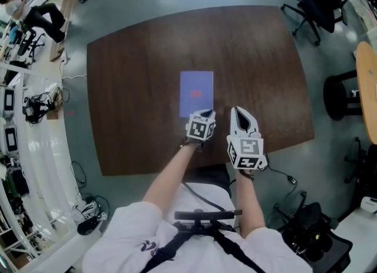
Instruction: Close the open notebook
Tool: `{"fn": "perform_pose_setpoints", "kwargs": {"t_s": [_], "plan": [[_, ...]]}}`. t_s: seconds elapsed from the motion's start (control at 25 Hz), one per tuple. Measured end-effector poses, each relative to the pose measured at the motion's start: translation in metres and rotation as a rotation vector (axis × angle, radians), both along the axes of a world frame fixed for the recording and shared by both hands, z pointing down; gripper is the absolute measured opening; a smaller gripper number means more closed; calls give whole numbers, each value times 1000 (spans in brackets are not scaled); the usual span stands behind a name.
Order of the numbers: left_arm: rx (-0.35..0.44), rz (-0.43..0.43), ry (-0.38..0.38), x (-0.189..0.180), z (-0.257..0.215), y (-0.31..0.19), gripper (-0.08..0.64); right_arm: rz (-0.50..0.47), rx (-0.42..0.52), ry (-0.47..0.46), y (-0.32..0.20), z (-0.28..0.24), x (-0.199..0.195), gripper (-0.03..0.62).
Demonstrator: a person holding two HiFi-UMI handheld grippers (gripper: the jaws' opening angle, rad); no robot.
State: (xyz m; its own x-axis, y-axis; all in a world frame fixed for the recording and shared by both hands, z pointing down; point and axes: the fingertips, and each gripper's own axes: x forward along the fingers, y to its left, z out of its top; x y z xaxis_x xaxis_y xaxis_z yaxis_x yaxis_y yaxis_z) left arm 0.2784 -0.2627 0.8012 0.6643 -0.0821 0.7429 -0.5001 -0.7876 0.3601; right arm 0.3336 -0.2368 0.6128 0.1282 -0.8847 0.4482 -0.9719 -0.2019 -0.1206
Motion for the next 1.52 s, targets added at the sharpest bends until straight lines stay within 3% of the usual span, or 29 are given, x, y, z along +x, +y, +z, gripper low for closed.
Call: {"fn": "perform_pose_setpoints", "kwargs": {"t_s": [0.28, 0.44, 0.76, 0.92, 1.08, 1.24, 1.52], "plan": [[8, -40, 95, -8, -31, 9, 28, 6, 37, 13, 0, -21, -8, -8], [49, -56, 199, -22, -74, 4, 28, -20, 86, 29, -10, -47, -25, -8], [262, -163, 411, -84, -198, -35, 26, -118, 188, 75, -25, -106, -84, -8], [405, -227, 498, -118, -266, -55, 26, -168, 259, 115, -35, -142, -110, -8], [539, -271, 541, -152, -323, -61, 26, -198, 309, 119, -35, -169, -134, -8], [624, -288, 575, -176, -364, -58, 8, -220, 342, 118, -33, -189, -152, -8], [731, -274, 562, -192, -389, -46, 8, -265, 380, 114, -31, -205, -176, -8]]}}
